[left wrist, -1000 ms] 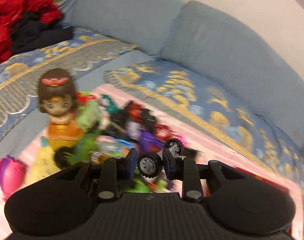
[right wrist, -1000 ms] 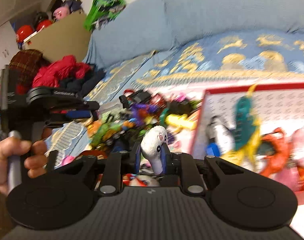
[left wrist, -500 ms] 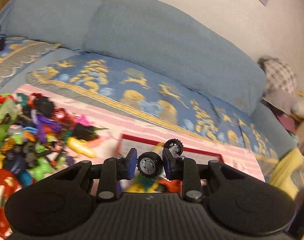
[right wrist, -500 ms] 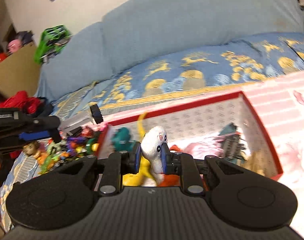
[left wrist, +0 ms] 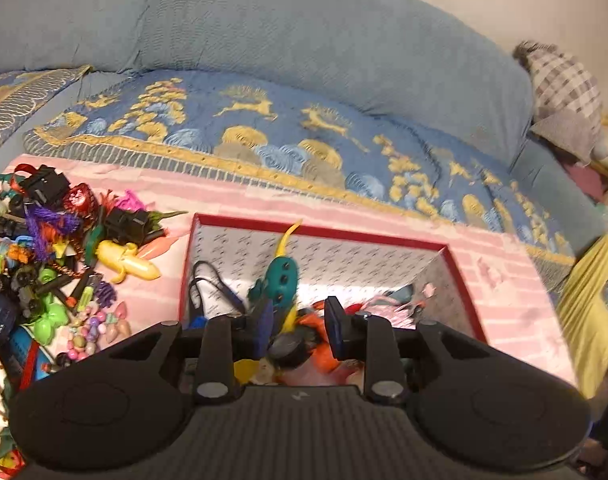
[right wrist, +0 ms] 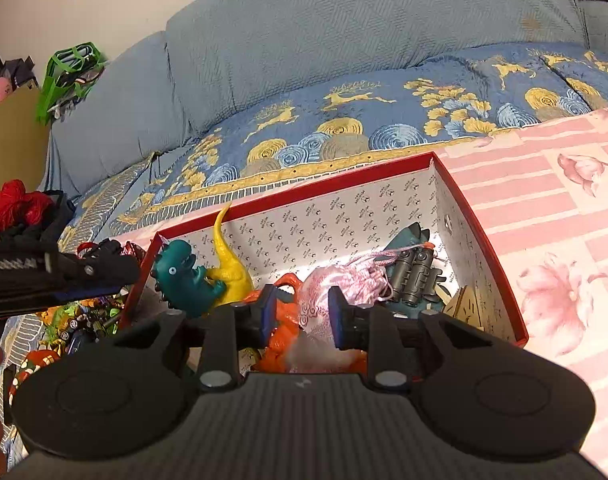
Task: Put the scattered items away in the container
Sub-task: 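Carry the black car and white figure to the box and release them, then move both grippers back over the toy heap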
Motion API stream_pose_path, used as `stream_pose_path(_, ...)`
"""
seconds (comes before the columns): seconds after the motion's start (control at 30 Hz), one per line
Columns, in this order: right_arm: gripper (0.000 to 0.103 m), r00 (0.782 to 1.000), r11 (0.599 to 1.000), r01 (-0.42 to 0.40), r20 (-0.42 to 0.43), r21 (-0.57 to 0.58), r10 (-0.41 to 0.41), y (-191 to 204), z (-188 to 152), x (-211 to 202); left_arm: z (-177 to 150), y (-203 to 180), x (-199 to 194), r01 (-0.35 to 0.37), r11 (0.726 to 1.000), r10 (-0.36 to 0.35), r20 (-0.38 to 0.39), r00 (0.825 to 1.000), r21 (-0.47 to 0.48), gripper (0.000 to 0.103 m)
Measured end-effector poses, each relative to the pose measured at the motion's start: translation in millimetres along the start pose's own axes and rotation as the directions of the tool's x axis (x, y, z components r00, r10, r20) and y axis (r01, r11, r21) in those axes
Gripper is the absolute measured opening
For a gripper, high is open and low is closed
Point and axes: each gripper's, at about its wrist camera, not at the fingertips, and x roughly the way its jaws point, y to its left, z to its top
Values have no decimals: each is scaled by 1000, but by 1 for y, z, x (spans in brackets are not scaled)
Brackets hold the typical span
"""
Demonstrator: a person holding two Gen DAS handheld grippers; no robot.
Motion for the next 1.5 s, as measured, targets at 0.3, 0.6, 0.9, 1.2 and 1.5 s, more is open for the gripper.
stream_pose_path(0.3,48,1000,999,11,-3,-30,-11,11,4,-2,-4,-1,1,-142,988,142,-5,990,65,42)
stream_pose_path(0.6,48,1000,998,2,-5,-58,-3,26,5,-2,-3,8,-6,-214,974,214,11,977,75,50)
stream_pose_path(0.9,48,1000,995,-18,0,-94,18,53,10,18,-3,34,-15,-265,964,265,11,964,34,53)
stream_pose_path(1.2,47,973,966,-182,-179,-182,149,112,1,85,-15,96,-29,-394,917,391,-51,919,-65,58)
stream_pose_path(1.5,28,978,928,-178,-163,-328,129,142,-18,70,-34,148,-53,-551,827,544,-89,834,-113,65)
